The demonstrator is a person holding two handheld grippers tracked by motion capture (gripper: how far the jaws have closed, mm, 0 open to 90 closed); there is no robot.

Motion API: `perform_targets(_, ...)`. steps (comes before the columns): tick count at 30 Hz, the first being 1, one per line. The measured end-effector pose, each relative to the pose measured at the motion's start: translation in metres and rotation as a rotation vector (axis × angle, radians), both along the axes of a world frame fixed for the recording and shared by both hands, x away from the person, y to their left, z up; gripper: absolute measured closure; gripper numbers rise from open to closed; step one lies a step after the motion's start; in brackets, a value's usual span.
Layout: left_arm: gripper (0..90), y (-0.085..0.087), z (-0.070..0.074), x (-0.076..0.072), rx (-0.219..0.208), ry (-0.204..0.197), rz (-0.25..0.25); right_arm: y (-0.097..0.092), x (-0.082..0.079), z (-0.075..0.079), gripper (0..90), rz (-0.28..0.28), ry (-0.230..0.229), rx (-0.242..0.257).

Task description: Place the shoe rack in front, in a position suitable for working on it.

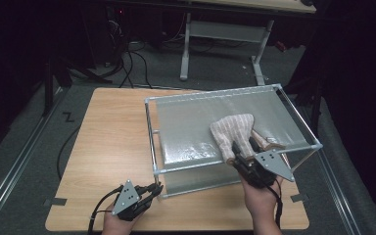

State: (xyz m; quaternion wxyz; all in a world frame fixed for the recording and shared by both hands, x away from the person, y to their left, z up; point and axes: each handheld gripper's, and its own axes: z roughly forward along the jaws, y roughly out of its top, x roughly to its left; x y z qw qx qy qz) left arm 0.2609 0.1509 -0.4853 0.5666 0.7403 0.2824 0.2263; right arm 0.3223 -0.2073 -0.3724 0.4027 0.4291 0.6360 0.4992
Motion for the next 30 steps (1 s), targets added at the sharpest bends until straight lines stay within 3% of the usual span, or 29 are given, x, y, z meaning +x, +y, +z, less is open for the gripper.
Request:
perform_targets(19, 80.9, 0.0, 0.0, 0.0, -0.001, 0.0, 0.002, -0.105, 0.029, 0.007, 44.8, -0.218, 0.029, -0.011)
perform_targets(30, 80.9, 0.0, 0.0, 0.0, -0.002, 0.001, 0.002, -0.127, 0.042, 0.012, 46.4, -0.298, 0.063, -0.015)
